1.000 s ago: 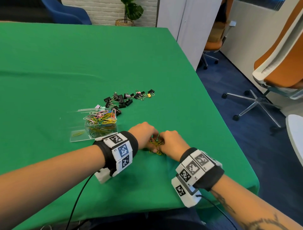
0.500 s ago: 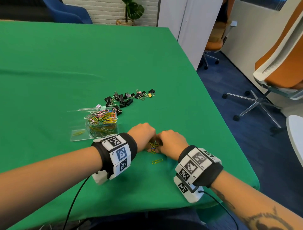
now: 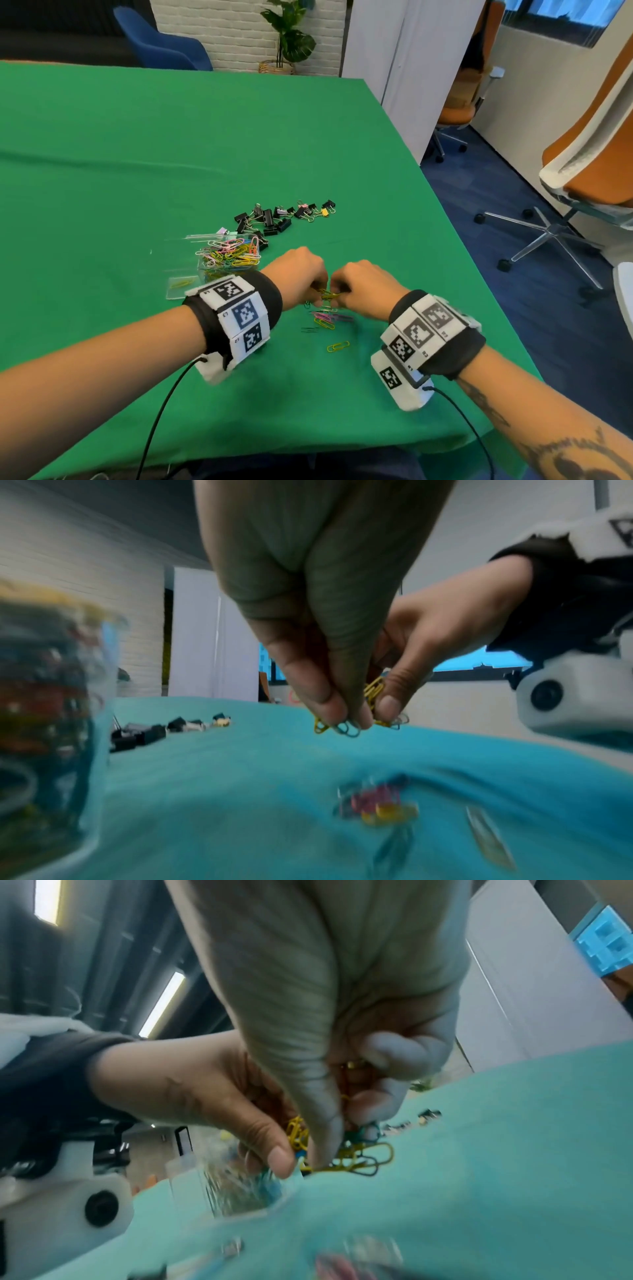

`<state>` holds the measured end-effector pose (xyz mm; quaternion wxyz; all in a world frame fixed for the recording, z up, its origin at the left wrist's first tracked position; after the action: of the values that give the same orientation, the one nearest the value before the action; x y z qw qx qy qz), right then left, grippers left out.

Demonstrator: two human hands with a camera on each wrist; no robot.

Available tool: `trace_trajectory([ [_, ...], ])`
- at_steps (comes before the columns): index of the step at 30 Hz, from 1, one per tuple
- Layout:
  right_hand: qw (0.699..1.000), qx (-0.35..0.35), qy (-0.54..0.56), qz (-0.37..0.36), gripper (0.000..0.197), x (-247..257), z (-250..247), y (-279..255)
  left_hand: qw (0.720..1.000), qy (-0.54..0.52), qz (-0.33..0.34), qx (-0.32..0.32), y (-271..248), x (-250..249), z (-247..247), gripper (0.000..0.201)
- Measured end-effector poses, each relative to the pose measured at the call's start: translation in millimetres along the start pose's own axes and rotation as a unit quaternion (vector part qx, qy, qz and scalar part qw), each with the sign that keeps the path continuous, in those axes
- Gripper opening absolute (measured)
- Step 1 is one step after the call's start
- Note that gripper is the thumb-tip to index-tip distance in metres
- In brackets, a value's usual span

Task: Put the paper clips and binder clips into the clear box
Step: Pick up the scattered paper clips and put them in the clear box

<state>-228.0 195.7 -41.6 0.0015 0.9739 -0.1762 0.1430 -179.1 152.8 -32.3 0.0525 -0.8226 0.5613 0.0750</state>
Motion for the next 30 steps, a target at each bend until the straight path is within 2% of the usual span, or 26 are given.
trace_trajectory([
  [6,0.994,-0.074,0.02,-0.083,0.015,61.6,-61.3,38.3,0.99,-0.003,-0.055,-0.13,-15.1,45.8,-86.0,0.014],
  [9,0.989,-0.089,0.018,-0.117,0.018,97.2,-66.2,64.3,0.983,-0.016,-0.094,-0.156,-26.4,83.6,-107.4,0.018],
  [15,0.992,-0.038,0.06,-0.106,0.024,123.3,-34.1,95.3,0.967,-0.109,-0.171,-0.156,-42.8,136.7,-90.3,0.022],
  [22,0.993,-0.035,0.063,-0.091,0.029,119.9,-29.7,99.8,0.919,-0.253,-0.239,-0.186,-44.6,155.2,-71.8,0.026],
  [27,0.994,-0.023,0.046,-0.101,0.026,120.3,-26.5,99.0,0.903,-0.298,-0.248,-0.188,-47.4,153.3,-67.5,0.027],
  [30,0.993,-0.03,0.05,-0.098,0.024,119.2,-26.9,99.4,0.907,-0.285,-0.235,-0.201,-48.4,152.6,-70.3,0.031],
])
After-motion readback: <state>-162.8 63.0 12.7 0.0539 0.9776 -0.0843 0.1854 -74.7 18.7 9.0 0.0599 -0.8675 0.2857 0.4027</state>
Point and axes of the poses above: each hand's wrist, its own y-axis towards the middle knuckle, its own z-axis out of the palm, x = y × z, the point moved 8 cm from there along y, towards the middle knuckle, and after that the axes turned 13 degrees about -x, right-handed, at the moved point
